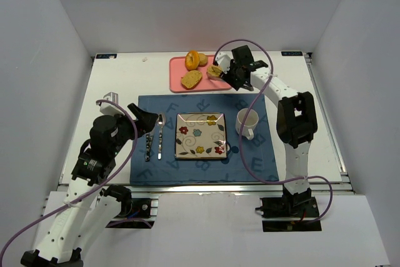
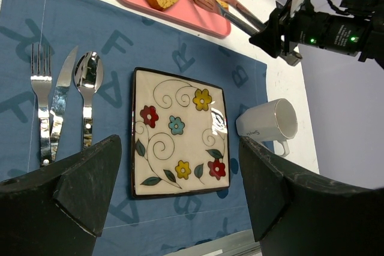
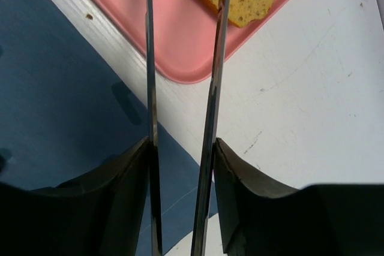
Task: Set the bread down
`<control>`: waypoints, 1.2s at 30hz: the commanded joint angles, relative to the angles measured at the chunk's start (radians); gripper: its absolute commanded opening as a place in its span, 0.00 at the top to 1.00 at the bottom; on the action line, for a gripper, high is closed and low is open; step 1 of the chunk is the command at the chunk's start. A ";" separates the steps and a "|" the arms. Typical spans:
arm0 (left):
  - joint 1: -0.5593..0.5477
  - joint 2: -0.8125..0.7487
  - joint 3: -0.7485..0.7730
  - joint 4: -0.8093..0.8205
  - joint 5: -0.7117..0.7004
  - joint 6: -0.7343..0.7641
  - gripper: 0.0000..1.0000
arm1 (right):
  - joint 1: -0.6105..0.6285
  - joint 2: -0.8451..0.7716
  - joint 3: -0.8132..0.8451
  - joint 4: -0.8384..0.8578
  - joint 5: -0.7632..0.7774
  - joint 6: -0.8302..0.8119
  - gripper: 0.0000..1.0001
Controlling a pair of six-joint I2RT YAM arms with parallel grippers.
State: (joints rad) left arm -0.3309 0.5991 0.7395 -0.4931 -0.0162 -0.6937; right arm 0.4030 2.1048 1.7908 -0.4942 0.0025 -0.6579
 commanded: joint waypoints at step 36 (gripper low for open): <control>0.001 -0.038 0.027 -0.009 -0.034 -0.001 0.12 | 0.002 -0.676 -0.474 -0.220 -0.440 -0.203 0.97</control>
State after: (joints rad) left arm -0.3309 0.5667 0.7395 -0.4969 -0.0383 -0.6964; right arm 0.4042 1.5028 1.3746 -0.6041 -0.3172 -0.7635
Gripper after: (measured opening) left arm 0.881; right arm 0.211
